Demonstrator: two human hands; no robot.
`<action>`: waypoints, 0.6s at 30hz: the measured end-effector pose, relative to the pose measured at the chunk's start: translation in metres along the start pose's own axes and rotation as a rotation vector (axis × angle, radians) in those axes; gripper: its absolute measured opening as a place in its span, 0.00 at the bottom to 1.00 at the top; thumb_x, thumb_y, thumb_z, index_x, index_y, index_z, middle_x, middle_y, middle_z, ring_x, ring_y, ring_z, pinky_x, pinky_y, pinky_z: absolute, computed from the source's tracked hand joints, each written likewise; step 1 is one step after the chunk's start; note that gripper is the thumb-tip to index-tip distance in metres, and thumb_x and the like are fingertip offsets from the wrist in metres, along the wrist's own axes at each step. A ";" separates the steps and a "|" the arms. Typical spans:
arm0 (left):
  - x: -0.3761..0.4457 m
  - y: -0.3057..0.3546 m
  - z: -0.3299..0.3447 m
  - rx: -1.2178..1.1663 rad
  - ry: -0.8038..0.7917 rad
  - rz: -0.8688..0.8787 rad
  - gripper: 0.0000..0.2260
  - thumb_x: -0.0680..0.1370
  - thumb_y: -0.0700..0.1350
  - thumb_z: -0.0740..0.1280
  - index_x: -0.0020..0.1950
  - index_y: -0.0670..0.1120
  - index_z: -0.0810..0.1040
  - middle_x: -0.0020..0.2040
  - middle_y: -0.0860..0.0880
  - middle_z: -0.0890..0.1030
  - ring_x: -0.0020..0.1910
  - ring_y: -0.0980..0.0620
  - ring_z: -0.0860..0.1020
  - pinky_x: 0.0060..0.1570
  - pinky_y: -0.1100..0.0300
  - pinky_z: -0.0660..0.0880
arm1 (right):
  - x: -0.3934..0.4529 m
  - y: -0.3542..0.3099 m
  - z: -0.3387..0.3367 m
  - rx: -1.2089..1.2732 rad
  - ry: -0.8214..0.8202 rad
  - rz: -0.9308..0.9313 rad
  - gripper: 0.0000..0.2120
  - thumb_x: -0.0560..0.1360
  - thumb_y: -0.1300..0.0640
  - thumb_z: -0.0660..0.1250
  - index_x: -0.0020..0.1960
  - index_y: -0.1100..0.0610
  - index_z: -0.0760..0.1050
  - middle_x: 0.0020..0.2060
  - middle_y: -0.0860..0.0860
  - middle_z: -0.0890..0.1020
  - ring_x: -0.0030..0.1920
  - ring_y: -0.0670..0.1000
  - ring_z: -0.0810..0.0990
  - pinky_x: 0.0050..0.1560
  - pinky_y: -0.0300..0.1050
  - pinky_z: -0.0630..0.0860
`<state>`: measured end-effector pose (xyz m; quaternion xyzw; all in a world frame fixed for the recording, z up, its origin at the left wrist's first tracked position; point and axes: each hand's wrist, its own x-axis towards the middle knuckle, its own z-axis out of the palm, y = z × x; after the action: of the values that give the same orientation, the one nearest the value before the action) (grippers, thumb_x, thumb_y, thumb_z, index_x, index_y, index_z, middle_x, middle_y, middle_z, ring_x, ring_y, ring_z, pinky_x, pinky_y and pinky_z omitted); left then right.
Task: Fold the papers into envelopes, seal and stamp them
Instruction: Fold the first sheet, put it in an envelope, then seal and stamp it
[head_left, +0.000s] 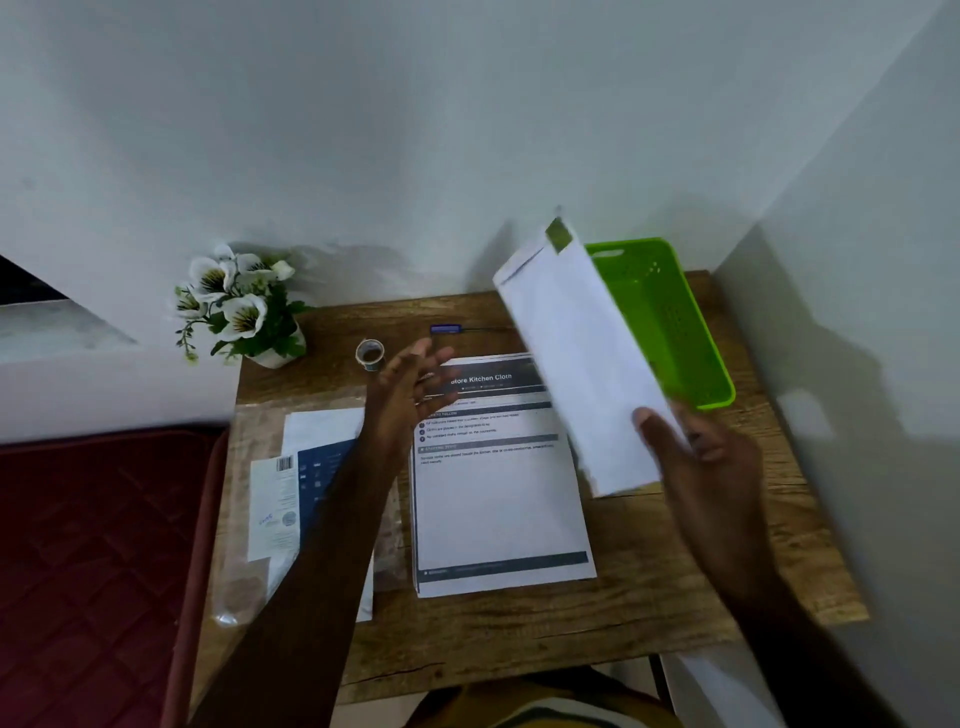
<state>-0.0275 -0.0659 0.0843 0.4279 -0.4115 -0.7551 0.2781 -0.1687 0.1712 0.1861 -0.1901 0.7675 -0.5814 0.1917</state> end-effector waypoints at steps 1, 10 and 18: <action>-0.001 -0.002 -0.002 0.035 0.005 -0.004 0.11 0.84 0.50 0.63 0.65 0.49 0.77 0.60 0.47 0.85 0.54 0.45 0.85 0.46 0.54 0.82 | 0.005 -0.008 -0.007 -0.057 0.068 -0.088 0.12 0.81 0.60 0.68 0.63 0.58 0.82 0.51 0.49 0.87 0.51 0.43 0.86 0.51 0.35 0.81; -0.005 -0.025 -0.011 0.183 0.112 -0.018 0.10 0.85 0.48 0.63 0.58 0.47 0.82 0.47 0.47 0.86 0.30 0.56 0.75 0.27 0.65 0.69 | 0.056 0.035 -0.004 -0.877 0.307 -0.689 0.22 0.76 0.71 0.64 0.70 0.64 0.75 0.66 0.61 0.80 0.65 0.60 0.80 0.61 0.57 0.79; -0.014 -0.040 -0.008 0.228 0.134 -0.045 0.10 0.85 0.48 0.62 0.57 0.49 0.83 0.46 0.47 0.86 0.29 0.56 0.72 0.27 0.65 0.66 | 0.082 0.083 0.028 -1.220 -0.006 -0.491 0.29 0.67 0.69 0.72 0.69 0.68 0.74 0.68 0.65 0.76 0.70 0.65 0.74 0.67 0.70 0.70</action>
<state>-0.0161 -0.0375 0.0530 0.5155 -0.4652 -0.6793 0.2374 -0.2305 0.1271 0.0928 -0.4357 0.8933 -0.0681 -0.0866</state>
